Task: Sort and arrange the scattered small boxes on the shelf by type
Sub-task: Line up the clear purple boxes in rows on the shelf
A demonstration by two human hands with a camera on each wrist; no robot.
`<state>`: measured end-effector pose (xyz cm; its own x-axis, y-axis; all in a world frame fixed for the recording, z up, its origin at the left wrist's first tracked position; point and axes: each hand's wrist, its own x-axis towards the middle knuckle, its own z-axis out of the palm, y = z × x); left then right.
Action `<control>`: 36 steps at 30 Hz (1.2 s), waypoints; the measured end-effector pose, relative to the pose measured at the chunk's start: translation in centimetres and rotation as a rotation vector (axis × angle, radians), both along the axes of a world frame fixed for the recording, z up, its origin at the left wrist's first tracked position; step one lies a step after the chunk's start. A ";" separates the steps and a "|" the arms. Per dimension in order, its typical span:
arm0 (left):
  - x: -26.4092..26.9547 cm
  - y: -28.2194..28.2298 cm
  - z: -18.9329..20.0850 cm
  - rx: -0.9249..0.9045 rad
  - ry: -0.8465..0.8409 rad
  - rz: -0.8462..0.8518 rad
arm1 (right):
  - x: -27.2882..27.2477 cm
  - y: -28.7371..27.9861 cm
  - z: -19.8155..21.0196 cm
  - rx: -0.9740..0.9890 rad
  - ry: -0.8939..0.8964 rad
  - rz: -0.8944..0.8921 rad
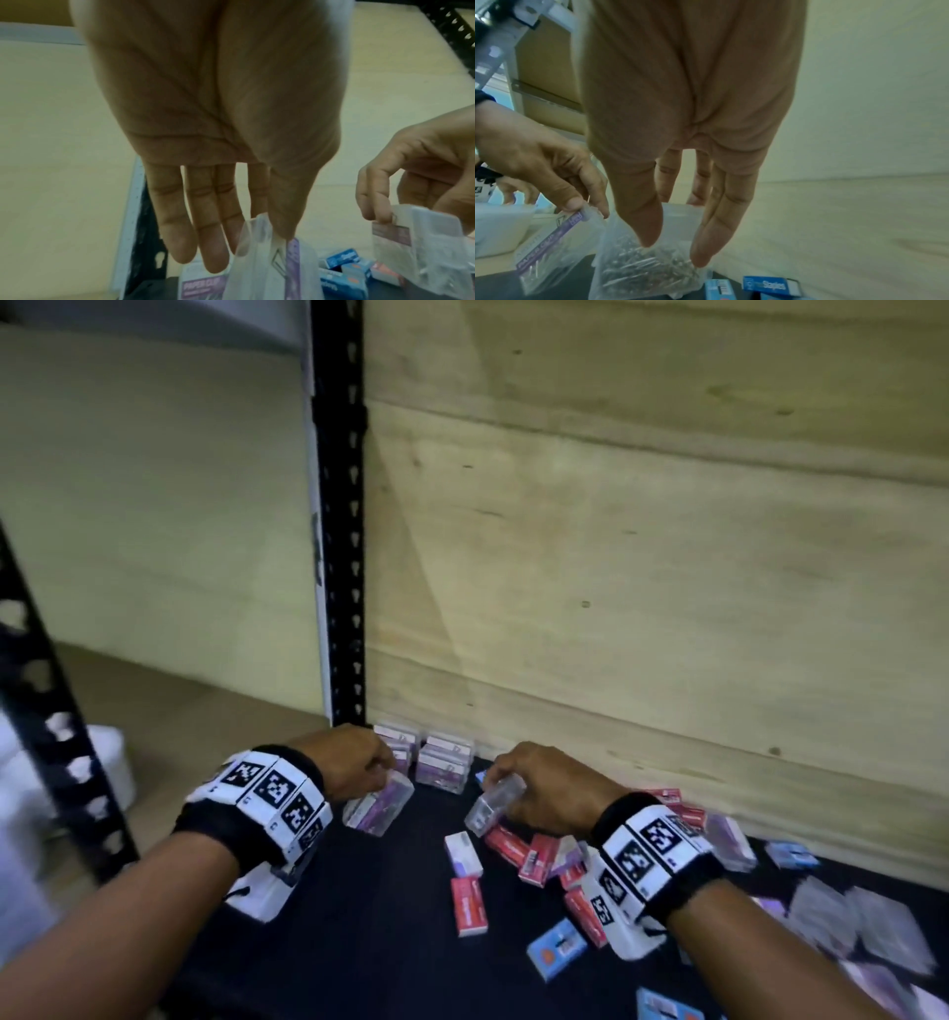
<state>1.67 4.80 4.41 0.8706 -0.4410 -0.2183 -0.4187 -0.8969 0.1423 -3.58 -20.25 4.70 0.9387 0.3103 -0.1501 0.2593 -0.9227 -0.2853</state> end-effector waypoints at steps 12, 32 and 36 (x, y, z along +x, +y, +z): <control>1.2 3.2 -2.4 -0.052 -0.003 0.041 | 3.3 4.6 -2.1 0.065 0.006 0.064; 3.0 3.4 -6.0 -0.159 0.062 0.048 | 5.2 6.0 -2.7 -0.051 0.018 0.049; 3.2 3.5 -6.0 -0.172 0.056 0.047 | 5.4 6.2 -3.2 -0.086 0.011 0.078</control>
<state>4.87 8.27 -1.61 0.8797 -0.4353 -0.1914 -0.3643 -0.8757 0.3169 1.82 -14.10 1.48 0.9103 0.3683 -0.1891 0.3291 -0.9208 -0.2092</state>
